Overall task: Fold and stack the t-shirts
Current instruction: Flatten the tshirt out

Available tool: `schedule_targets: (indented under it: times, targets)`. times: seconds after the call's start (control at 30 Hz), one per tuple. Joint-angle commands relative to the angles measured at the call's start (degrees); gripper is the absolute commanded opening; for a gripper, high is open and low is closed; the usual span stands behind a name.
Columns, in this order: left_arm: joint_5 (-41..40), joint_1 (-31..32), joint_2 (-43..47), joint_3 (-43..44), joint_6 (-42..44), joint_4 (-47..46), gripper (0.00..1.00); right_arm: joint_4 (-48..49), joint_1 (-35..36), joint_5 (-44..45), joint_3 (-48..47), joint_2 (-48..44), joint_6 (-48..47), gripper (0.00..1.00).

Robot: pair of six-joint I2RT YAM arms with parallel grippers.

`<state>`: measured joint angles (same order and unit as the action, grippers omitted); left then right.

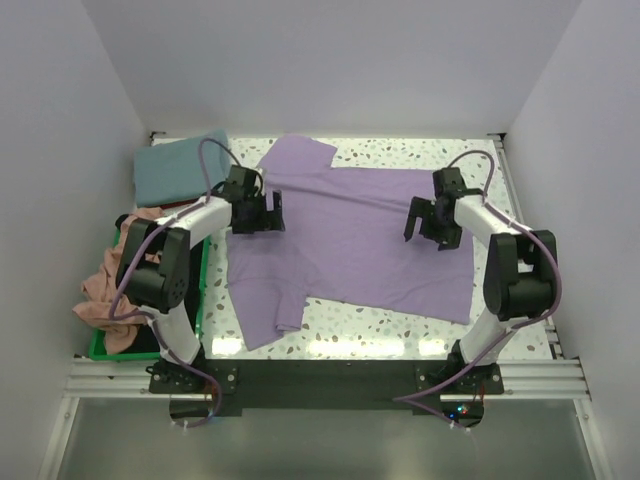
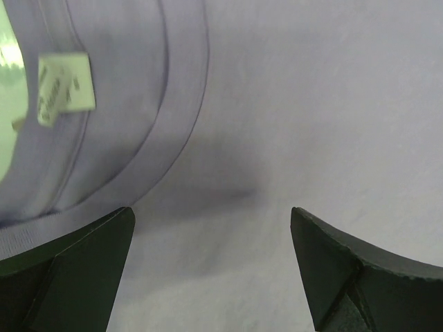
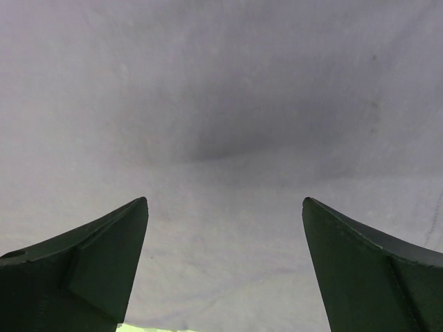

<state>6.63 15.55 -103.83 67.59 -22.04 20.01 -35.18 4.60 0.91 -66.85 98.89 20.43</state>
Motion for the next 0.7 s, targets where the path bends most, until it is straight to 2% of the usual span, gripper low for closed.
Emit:
schedule_targets:
  times: [0.0,0.3,0.4,0.67]
  targets:
    - [-1.27,0.27,4.25,-3.25,-1.42,-2.08,1.00,2.92,-0.38,-2.40,2.51,-2.92,1.29,0.96]
    - [-2.15,0.01,-0.57,-5.02,-0.46,-4.80,1.00,3.80,-0.47,-1.26,2.43,0.86,1.37,0.96]
    - [-2.50,-0.43,-5.84,-1.42,0.95,-3.49,1.00,2.84,-0.56,0.41,0.32,3.49,1.11,0.96]
    - [-2.42,-0.35,-12.00,5.26,3.32,-1.90,1.00,1.52,-1.00,3.57,-4.16,9.82,1.02,0.96]
